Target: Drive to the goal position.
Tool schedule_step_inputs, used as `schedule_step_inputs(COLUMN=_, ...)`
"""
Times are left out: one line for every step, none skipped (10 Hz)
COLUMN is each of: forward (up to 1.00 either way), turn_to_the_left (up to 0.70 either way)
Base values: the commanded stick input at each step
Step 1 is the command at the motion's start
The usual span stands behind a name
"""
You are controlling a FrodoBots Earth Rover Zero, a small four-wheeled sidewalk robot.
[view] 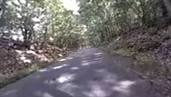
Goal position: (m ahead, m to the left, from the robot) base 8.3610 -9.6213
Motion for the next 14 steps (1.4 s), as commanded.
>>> schedule_step_inputs(forward=0.7, turn_to_the_left=0.0)
schedule_step_inputs(forward=0.7, turn_to_the_left=0.0)
schedule_step_inputs(forward=0.7, turn_to_the_left=0.0)
schedule_step_inputs(forward=0.7, turn_to_the_left=0.0)
schedule_step_inputs(forward=0.7, turn_to_the_left=0.0)
schedule_step_inputs(forward=0.7, turn_to_the_left=0.0)
schedule_step_inputs(forward=0.7, turn_to_the_left=0.0)
schedule_step_inputs(forward=0.7, turn_to_the_left=0.0)
schedule_step_inputs(forward=0.7, turn_to_the_left=0.0)
schedule_step_inputs(forward=0.7, turn_to_the_left=0.0)
schedule_step_inputs(forward=0.7, turn_to_the_left=0.0)
schedule_step_inputs(forward=0.7, turn_to_the_left=0.0)
schedule_step_inputs(forward=0.7, turn_to_the_left=0.0)
schedule_step_inputs(forward=0.7, turn_to_the_left=0.0)
